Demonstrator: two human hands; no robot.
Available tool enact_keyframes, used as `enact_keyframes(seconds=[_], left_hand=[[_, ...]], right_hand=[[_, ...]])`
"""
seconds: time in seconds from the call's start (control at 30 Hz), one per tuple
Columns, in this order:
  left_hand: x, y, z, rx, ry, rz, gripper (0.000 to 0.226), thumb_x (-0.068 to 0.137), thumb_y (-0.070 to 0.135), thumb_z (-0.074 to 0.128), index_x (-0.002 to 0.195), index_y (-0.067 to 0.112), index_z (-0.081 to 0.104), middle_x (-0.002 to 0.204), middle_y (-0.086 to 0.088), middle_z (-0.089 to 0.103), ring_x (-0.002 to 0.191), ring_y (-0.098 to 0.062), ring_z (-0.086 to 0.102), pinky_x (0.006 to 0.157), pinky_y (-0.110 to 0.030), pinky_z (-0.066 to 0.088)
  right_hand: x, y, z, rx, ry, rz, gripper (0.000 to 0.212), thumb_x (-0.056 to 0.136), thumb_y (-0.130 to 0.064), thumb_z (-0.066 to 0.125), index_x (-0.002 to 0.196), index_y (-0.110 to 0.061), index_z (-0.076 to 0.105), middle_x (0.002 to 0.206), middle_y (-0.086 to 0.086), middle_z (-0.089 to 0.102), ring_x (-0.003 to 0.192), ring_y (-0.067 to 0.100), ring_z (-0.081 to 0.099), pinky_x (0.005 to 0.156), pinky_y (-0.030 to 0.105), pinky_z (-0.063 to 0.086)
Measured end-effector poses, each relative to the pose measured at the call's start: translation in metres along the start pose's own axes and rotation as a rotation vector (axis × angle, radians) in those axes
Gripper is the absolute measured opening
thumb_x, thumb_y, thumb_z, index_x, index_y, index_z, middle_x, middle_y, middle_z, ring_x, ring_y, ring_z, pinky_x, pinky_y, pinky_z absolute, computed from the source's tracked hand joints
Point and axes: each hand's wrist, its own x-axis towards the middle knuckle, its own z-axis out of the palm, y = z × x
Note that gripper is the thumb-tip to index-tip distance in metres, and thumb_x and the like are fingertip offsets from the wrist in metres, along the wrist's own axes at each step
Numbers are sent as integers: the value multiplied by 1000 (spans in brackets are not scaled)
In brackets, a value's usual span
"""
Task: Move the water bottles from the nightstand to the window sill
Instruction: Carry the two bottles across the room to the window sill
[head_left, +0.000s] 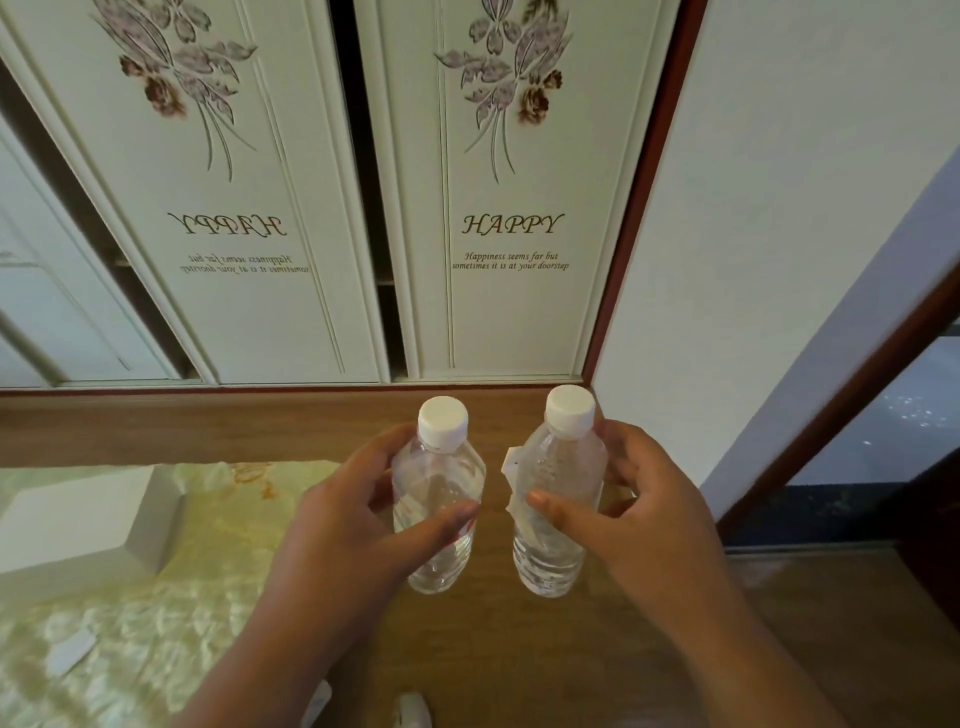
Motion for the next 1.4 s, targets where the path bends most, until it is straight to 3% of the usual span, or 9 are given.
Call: enact_keyframes(seconds=[0.13, 0.33, 0.43, 0.63, 0.87, 1.03, 1.17, 1.3, 1.4], left_hand=[[42, -18, 6, -12, -17, -22, 88, 46, 93, 69, 126, 66, 46, 111, 46, 60, 100, 19, 60, 76, -10, 50], [131, -50, 5, -63, -56, -28, 78, 54, 85, 72, 123, 73, 38, 113, 45, 60, 100, 21, 59, 74, -11, 49], [181, -64, -2, -56, -42, -36, 70, 56, 81, 73, 115, 79, 36, 111, 45, 59, 101, 23, 56, 70, -6, 47], [255, -91, -26, -26, -33, -33, 85, 57, 75, 75, 133, 63, 42, 118, 36, 62, 107, 11, 61, 88, -21, 54], [309, -110, -36, 13, -5, -100, 80, 61, 70, 76, 133, 59, 44, 119, 32, 64, 108, 5, 63, 92, -34, 58], [354, -121, -29, 37, 41, -152, 81, 59, 71, 78, 132, 63, 42, 117, 34, 63, 106, 9, 63, 87, -22, 57], [392, -114, -24, 48, 139, -177, 74, 59, 71, 79, 122, 72, 41, 118, 32, 65, 107, 7, 64, 88, -24, 57], [436, -100, -15, 60, 235, -184, 80, 64, 64, 84, 134, 59, 46, 120, 29, 66, 109, 4, 65, 92, -38, 59], [463, -94, -6, 61, 311, -198, 77, 63, 67, 81, 128, 68, 40, 122, 33, 63, 110, 8, 63, 93, -34, 57]], right_hand=[[38, 10, 15, -33, -16, 38, 76, 47, -91, 63, 116, -71, 38, 114, -52, 48, 106, -9, 55, 83, 18, 52], [120, 11, 47, -89, -18, 55, 75, 45, -97, 58, 113, -75, 36, 110, -60, 41, 99, -25, 51, 62, 0, 41], [167, 7, 66, -111, -12, 72, 75, 43, -98, 56, 111, -74, 37, 105, -63, 41, 93, -15, 56, 73, 6, 43], [239, 0, 108, -91, 10, 49, 66, 51, -80, 66, 110, -69, 40, 102, -61, 43, 93, -21, 54, 58, -3, 36], [310, 13, 135, -117, -61, 37, 83, 52, -82, 66, 126, -54, 42, 117, -38, 52, 103, 4, 59, 89, 28, 50], [379, 31, 151, -69, -130, -7, 73, 60, -68, 72, 124, -48, 43, 119, -36, 48, 107, 4, 53, 81, 12, 38], [440, 35, 153, -10, -190, -84, 75, 58, -67, 72, 125, -49, 43, 125, -27, 53, 106, 4, 56, 81, 16, 45], [508, 33, 146, 44, -246, -181, 77, 55, -72, 73, 123, -55, 42, 114, -36, 53, 94, -18, 54, 56, 1, 43], [553, 32, 146, 45, -282, -241, 75, 54, -73, 71, 120, -55, 41, 108, -39, 51, 94, -30, 47, 55, 0, 42]])
